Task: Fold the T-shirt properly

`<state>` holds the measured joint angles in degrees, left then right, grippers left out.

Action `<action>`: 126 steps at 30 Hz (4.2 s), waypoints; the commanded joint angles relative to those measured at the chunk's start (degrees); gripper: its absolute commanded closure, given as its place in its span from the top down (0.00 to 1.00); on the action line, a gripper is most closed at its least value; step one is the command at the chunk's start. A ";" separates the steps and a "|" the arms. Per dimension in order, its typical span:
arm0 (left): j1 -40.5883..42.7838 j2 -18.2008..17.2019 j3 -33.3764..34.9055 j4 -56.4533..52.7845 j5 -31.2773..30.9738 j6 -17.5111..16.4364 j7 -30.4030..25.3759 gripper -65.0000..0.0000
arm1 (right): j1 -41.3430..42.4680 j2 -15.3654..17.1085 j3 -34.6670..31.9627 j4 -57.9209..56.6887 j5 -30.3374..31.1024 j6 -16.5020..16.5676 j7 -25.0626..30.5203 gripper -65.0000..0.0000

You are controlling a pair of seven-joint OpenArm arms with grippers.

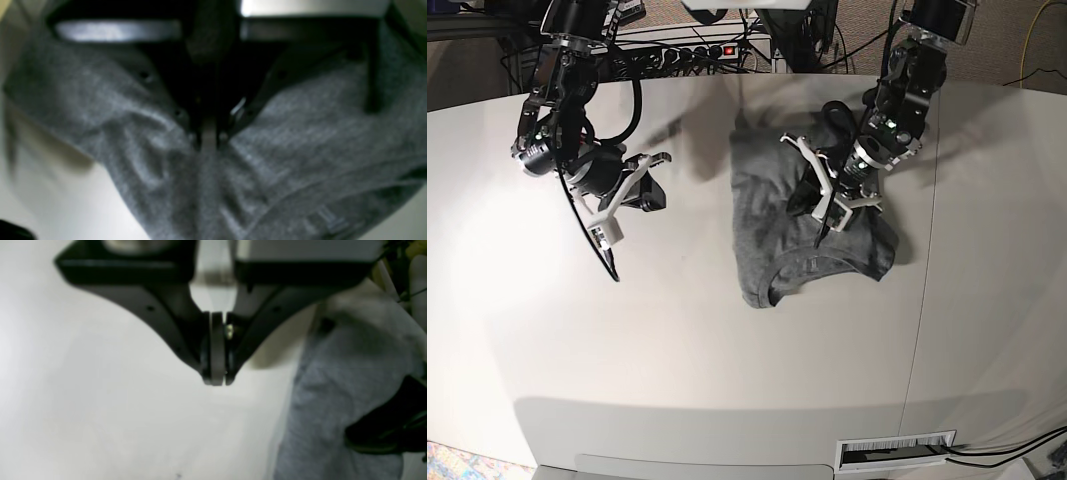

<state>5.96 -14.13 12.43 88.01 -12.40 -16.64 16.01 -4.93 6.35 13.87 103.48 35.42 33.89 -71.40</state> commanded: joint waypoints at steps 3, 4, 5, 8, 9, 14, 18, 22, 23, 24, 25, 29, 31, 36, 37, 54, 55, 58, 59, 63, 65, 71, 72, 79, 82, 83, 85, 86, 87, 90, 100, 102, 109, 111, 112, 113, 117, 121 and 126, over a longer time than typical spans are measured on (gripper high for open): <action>-1.42 -3.50 -0.28 -2.29 2.40 2.69 0.59 0.00 | 0.76 0.46 0.55 1.07 1.03 -0.02 0.85 0.00; -1.92 -4.48 -0.28 -2.95 2.40 2.71 -0.02 0.00 | 0.63 0.76 0.44 1.07 1.03 -0.02 0.90 0.00; -2.43 -5.46 -0.28 -3.61 2.38 2.67 -0.07 0.00 | 0.57 1.16 0.44 1.07 1.22 -0.02 0.90 0.00; -4.00 -8.35 -0.28 -5.86 2.36 2.69 -1.20 0.00 | 0.02 2.47 0.50 1.07 1.22 -0.04 0.92 0.00; -4.57 -9.18 -0.28 -6.62 2.36 2.69 -1.77 0.00 | -0.15 3.02 0.48 1.09 1.25 -0.04 0.92 0.00; -7.13 -12.72 -0.28 -9.40 2.34 2.60 -3.67 0.00 | -0.20 5.25 0.50 1.09 1.20 -0.04 0.81 0.00; -8.87 -15.78 -0.28 -10.08 1.18 0.24 -3.65 0.00 | -0.76 7.19 0.50 1.09 1.20 -0.07 0.87 0.00; -9.92 -19.06 -0.26 -10.08 -1.97 -2.03 -3.58 0.00 | -1.49 9.42 0.50 1.09 1.22 -0.04 0.94 0.00; -9.92 -19.82 -0.26 -10.08 -2.64 -2.64 -3.54 0.00 | -1.75 10.01 0.50 1.09 1.20 -0.07 1.01 0.00; -9.90 -20.55 -0.22 -10.08 -3.08 -3.10 -3.39 0.00 | -1.84 10.56 0.50 1.09 1.20 -0.09 1.03 0.00; -9.88 -21.31 -0.17 -10.08 -3.37 -3.63 -3.37 0.00 | -1.92 11.10 0.50 1.09 1.20 -0.07 1.05 0.00; -9.75 -23.78 -0.17 -10.08 -4.81 -5.44 -3.08 0.00 | -1.90 12.02 0.50 1.09 1.20 -0.09 1.11 0.00; -9.70 -24.72 -0.17 -10.08 -5.27 -6.03 -2.29 0.00 | -1.92 12.35 0.50 1.09 1.20 -0.09 1.16 0.00; -9.62 -27.10 -0.17 -10.08 -7.15 -7.93 -1.90 0.00 | -1.92 12.57 0.50 1.09 1.16 -0.07 1.14 0.00; -9.62 -27.54 -0.17 -10.08 -7.15 -7.89 -1.88 0.00 | -1.92 12.57 0.50 1.09 1.03 -0.07 1.14 0.00; -9.62 -33.16 -0.17 -2.93 -10.88 -7.06 4.90 0.00 | -1.90 12.57 0.50 1.09 1.01 -0.07 1.22 0.00; -9.60 -33.90 -0.17 -0.96 -13.07 -6.25 6.47 0.00 | -1.90 12.55 0.50 1.09 1.03 -0.07 1.22 0.00; -9.60 -36.09 -0.17 5.95 -18.21 -4.04 9.94 0.00 | -1.90 12.57 0.50 1.09 1.03 -0.07 1.20 0.00; -9.62 -36.57 -0.22 8.55 -18.95 -3.21 10.86 0.00 | -1.90 12.55 0.50 1.09 1.03 -0.07 1.16 0.00; -9.27 -37.03 -0.24 19.69 -19.21 0.70 17.77 0.00 | -1.95 12.55 0.48 1.09 2.58 -0.07 -0.79 0.00; -7.69 -37.00 -0.24 24.63 -18.56 2.38 19.10 0.00 | -2.25 12.55 0.48 1.09 5.05 -0.07 -2.84 0.00; 3.34 -37.00 -0.24 34.86 -11.91 7.87 19.58 0.00 | -6.29 12.57 0.61 2.03 6.14 -0.07 -3.37 0.00; 5.27 -36.98 -0.24 35.98 -10.60 8.76 19.58 0.00 | -7.26 12.55 0.81 2.95 6.16 -0.07 -3.21 0.00; 19.04 -36.81 -0.24 42.36 -0.85 17.29 20.48 0.00 | -16.85 12.55 2.75 11.67 4.42 -0.07 -0.04 0.00; 24.70 -35.08 -0.24 45.20 2.23 19.52 21.79 0.00 | -21.57 12.52 4.81 14.75 4.42 -0.07 0.35 0.00; 26.56 -34.21 -0.24 46.10 3.26 20.26 22.12 0.00 | -23.12 12.55 5.62 15.69 4.42 -0.07 0.55 0.00; 30.32 -32.37 -0.24 46.99 5.22 21.11 22.18 0.00 | -26.23 12.52 7.32 17.33 4.42 -0.07 1.14 0.00; 32.20 -31.43 -0.24 46.99 6.21 21.42 22.36 0.00 | -27.82 12.52 8.11 17.99 4.42 -0.07 1.55 0.00; 33.88 -30.53 -0.24 46.99 7.06 21.57 22.62 0.00 | -29.40 12.55 8.81 18.43 4.42 -0.07 1.97 0.00; 38.47 -28.22 -0.24 46.99 9.94 21.64 22.62 0.00 | -34.21 12.52 9.86 18.62 4.39 -0.07 3.34 0.00; 48.65 -25.83 -0.72 46.99 15.23 27.26 22.43 0.00 | -49.35 12.04 9.81 18.60 -1.01 -0.07 9.31 0.00; 50.21 -25.73 -0.72 46.71 15.98 28.24 22.01 0.00 | -51.36 11.82 9.81 18.32 -1.90 -0.07 9.90 0.00; 52.11 -20.06 -0.72 35.06 14.47 28.85 15.19 0.00 | -53.13 9.99 9.68 9.92 -3.98 -0.04 14.03 0.00; 51.95 -18.16 -0.72 30.45 13.66 28.83 12.15 0.00 | -52.81 9.68 9.35 5.86 -3.98 -0.04 15.56 0.00; 51.95 -17.38 -0.72 28.06 13.66 28.81 10.60 0.00 | -52.59 9.70 8.94 3.69 -3.98 -0.04 15.89 0.00; 51.93 -16.63 -0.72 25.83 13.66 28.81 9.31 0.00 | -52.13 9.70 8.41 1.55 -4.09 -0.04 15.93 0.00; 50.29 -14.27 -0.70 17.49 9.60 28.70 6.60 0.00 | -48.76 9.68 4.94 -6.86 -6.67 -0.07 16.57 0.00; 48.15 -12.02 -0.70 10.29 5.44 28.63 5.60 0.00 | -44.44 9.68 -0.48 -14.58 -10.97 -0.07 20.63 0.00; 45.66 -10.32 -0.70 2.19 0.98 26.05 -0.35 0.00 | -37.44 9.66 -8.79 -24.04 -17.68 -0.13 30.05 0.00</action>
<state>50.74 -24.23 11.86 89.56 -11.35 9.21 16.01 -41.54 15.53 4.69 78.70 17.30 33.36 -41.21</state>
